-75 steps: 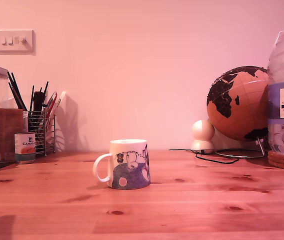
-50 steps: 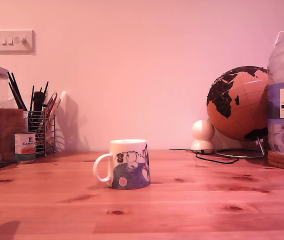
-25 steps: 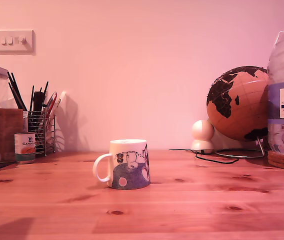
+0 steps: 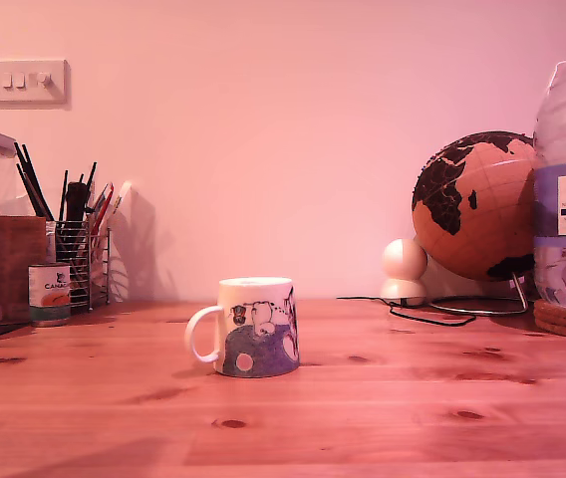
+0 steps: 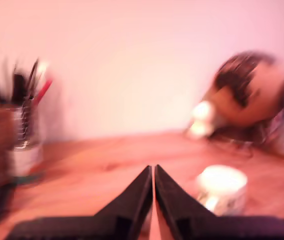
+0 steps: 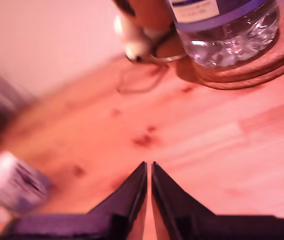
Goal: Lift the coffee cup and remove the coffee capsule that is hidden under it
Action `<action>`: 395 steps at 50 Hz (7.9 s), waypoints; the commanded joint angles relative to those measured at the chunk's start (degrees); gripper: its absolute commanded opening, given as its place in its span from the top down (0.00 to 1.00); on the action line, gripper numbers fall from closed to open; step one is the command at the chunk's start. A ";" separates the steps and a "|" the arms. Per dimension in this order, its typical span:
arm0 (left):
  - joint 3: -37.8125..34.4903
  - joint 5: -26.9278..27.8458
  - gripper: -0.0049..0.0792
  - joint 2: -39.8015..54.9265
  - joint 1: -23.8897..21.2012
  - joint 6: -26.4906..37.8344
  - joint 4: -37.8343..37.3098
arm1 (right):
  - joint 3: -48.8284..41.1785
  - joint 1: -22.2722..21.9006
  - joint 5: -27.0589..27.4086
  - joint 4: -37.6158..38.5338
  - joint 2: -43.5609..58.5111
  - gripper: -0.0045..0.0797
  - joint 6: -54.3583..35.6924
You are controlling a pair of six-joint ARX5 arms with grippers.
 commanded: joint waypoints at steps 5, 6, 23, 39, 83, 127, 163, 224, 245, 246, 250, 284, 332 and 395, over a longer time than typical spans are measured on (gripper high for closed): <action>-0.92 2.45 0.97 -0.50 0.15 -6.01 5.38 | -0.26 -0.13 0.68 6.84 0.07 0.96 3.98; -0.81 3.02 0.97 -0.50 0.15 -8.04 6.05 | -0.26 -0.13 0.63 7.80 0.07 0.96 6.10; 1.88 17.81 0.97 0.79 -1.09 -15.50 2.95 | 3.91 -0.07 -18.97 12.63 1.86 0.96 5.09; 9.77 17.84 0.97 14.67 -4.31 -6.45 -4.61 | 20.59 1.53 -19.93 -1.53 18.88 0.96 -11.43; 46.31 0.48 0.42 76.87 -23.93 18.88 -16.37 | 41.88 24.37 -10.95 -6.03 65.70 0.81 -31.34; 68.35 -12.70 0.34 106.29 -28.72 30.34 -31.89 | 51.54 27.19 -0.74 -1.07 78.84 0.67 -42.64; 72.30 -12.72 0.44 111.16 -28.72 33.62 -30.97 | 51.54 27.19 -0.76 2.40 79.89 0.67 -42.62; 84.43 -10.60 0.97 111.91 -29.83 38.21 -42.71 | 51.54 27.19 -0.74 3.41 79.89 0.67 -42.62; 84.43 -4.74 0.97 111.91 -29.86 35.95 -36.87 | 51.54 27.19 -0.74 2.86 79.97 0.67 -42.60; 84.43 -4.48 0.97 111.91 -29.86 35.36 -36.59 | 51.54 27.19 -0.74 2.82 79.97 0.67 -42.60; 84.43 -4.04 0.97 111.91 -29.86 34.60 -35.34 | 51.54 27.19 -0.74 2.80 79.97 0.67 -42.60; 84.43 -2.12 0.97 111.91 -30.91 27.36 -21.79 | 51.54 27.58 -3.65 1.44 82.44 0.67 -39.63; 84.43 -2.08 0.97 111.91 -21.84 22.62 -11.39 | 55.23 32.74 -4.66 21.79 101.07 0.35 -27.26; 84.50 -0.81 0.97 111.91 -21.16 22.56 -10.10 | 59.49 35.58 -7.41 26.36 115.05 0.35 -27.36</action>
